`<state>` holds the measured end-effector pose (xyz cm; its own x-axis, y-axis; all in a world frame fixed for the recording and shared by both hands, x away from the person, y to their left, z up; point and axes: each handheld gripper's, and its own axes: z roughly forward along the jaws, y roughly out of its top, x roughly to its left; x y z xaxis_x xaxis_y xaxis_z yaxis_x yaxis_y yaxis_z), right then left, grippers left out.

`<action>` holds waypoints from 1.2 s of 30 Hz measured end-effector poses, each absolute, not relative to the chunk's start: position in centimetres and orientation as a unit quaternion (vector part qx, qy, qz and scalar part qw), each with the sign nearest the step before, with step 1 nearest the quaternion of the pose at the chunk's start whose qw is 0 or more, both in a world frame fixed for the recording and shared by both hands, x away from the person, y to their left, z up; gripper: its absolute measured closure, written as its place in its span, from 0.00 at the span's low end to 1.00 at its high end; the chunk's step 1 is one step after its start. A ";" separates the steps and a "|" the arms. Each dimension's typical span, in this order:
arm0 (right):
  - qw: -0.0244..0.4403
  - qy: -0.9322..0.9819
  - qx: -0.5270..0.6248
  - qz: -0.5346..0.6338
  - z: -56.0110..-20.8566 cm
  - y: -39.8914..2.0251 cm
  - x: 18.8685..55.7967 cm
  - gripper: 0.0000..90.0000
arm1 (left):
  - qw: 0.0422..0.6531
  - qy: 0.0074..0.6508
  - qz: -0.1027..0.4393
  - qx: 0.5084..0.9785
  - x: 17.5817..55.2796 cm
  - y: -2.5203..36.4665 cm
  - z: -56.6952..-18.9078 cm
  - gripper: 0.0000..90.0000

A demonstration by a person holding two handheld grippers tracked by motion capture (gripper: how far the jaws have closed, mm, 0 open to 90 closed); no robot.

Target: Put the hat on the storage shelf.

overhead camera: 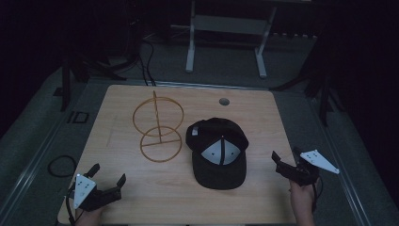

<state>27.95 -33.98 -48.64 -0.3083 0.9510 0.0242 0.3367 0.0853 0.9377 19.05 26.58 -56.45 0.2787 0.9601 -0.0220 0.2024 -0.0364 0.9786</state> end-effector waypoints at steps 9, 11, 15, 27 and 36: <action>0.280 0.694 0.451 0.487 -45.7 -31.9 29.7 0.13 | 0.512 0.461 0.363 0.628 19.0 25.8 -56.4 0.01; 0.269 0.701 0.443 0.490 -45.2 -31.3 30.2 0.14 | 0.517 0.461 0.351 0.630 19.0 25.6 -56.4 0.01; 0.263 0.712 0.431 0.489 -44.3 -29.9 31.3 0.15 | 0.510 0.470 0.320 0.645 18.9 25.2 -56.0 0.01; 0.249 0.747 0.393 0.476 -44.0 -25.3 33.7 0.28 | 0.523 0.449 0.292 0.663 18.1 24.5 -55.0 0.01; 0.245 0.773 0.389 0.437 -45.3 -22.4 35.3 0.37 | 0.518 0.445 0.292 0.670 18.1 24.3 -55.0 0.01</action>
